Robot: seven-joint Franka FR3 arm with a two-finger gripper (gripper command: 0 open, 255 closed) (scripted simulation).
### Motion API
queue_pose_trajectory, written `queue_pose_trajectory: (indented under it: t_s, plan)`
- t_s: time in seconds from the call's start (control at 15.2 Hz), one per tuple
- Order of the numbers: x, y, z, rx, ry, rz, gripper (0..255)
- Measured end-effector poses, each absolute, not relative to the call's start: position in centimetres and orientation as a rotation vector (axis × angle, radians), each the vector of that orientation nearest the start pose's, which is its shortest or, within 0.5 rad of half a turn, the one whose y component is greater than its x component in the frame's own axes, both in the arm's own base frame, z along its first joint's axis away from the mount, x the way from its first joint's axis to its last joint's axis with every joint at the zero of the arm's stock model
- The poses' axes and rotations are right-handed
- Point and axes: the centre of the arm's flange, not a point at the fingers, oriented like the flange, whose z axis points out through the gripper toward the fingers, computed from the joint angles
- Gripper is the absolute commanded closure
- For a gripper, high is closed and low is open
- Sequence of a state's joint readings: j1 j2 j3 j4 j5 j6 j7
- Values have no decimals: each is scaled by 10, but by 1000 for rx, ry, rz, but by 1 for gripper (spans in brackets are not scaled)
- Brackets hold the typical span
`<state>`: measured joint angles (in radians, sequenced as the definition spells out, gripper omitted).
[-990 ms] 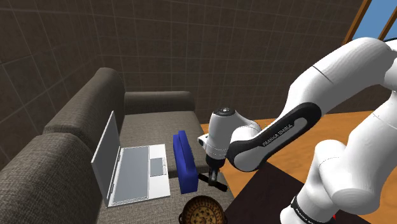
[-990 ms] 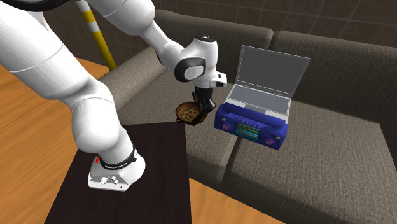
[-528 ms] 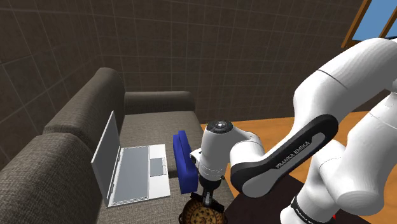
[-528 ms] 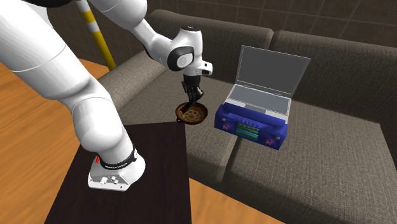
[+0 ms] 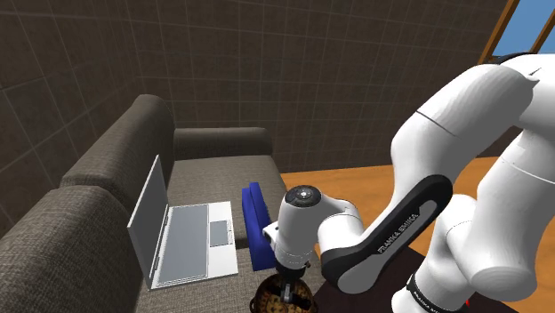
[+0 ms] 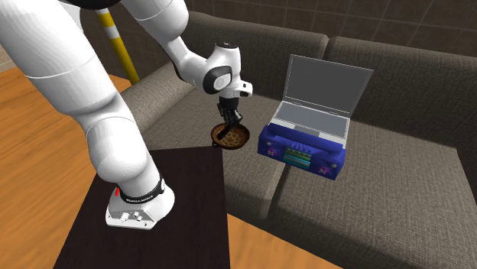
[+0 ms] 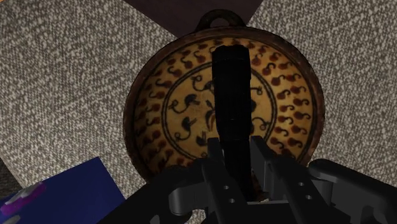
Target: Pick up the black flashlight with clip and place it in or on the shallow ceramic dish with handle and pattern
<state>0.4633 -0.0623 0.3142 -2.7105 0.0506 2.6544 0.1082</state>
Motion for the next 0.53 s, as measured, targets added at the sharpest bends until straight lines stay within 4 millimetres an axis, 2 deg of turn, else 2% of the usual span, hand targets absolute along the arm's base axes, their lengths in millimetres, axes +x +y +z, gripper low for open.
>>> queue_pose_trajectory:
  t_s: [0.33,0.53]
  plan:
    - [290,282,221,-2984,-962,-5,255]
    - [291,283,215,-2983,-962,-6,255]
